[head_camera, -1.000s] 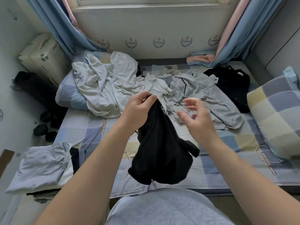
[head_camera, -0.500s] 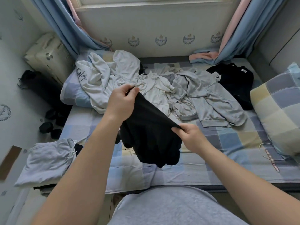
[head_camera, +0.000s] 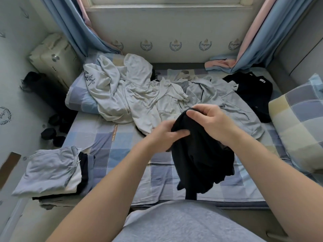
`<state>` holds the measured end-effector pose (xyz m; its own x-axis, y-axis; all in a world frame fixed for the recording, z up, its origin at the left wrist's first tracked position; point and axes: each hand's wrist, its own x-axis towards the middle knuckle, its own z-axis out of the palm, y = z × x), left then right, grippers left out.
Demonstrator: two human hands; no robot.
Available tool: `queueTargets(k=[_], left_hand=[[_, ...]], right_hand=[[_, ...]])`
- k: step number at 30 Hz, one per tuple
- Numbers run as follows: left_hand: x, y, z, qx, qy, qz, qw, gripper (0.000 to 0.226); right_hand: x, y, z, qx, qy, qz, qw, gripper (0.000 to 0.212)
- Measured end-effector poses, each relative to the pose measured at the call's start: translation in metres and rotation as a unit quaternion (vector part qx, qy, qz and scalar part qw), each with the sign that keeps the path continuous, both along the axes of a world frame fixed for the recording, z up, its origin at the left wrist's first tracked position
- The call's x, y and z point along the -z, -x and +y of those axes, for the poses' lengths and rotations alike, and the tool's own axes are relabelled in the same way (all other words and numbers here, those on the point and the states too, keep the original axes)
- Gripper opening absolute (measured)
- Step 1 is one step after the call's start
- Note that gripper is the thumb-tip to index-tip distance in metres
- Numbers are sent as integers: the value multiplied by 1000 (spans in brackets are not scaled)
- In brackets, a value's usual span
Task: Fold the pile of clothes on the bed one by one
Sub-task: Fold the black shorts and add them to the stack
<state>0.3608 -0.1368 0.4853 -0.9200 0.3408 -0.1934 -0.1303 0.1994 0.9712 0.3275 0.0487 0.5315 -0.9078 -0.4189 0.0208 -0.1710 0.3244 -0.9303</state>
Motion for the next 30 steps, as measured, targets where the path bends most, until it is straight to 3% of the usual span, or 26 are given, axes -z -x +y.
queueTargets(k=[2, 5, 8, 11, 14, 19, 22, 25, 30], left_hand=[[-4, 0, -2, -19, -45, -8, 999, 22], [-16, 5, -8, 9, -78, -29, 996, 20], [-27, 14, -13, -40, -89, -30, 995, 17], [-26, 22, -19, -142, -110, -29, 983, 21], [-16, 25, -23, -234, -25, 5, 972, 19], [0, 15, -19, -152, 160, 82, 972, 49], [3, 7, -7, -74, 96, 29, 992, 50], [10, 5, 8, 7, 49, -6, 999, 55], [17, 10, 21, -70, 38, 34, 996, 31]], right_hand=[[-1, 5, 12, -25, -17, -22, 999, 12], [17, 5, 32, -75, -133, -107, 982, 31], [55, -5, 42, -93, -197, -181, 959, 10], [78, -20, 47, -44, -115, -244, 962, 9], [75, -21, 43, -8, -42, -281, 959, 15], [51, -3, 20, 120, 124, -261, 950, 20], [37, 5, 13, 200, 206, -275, 918, 28], [25, 6, 8, 195, 272, -294, 896, 31], [12, 10, 10, 190, 349, -301, 867, 31]])
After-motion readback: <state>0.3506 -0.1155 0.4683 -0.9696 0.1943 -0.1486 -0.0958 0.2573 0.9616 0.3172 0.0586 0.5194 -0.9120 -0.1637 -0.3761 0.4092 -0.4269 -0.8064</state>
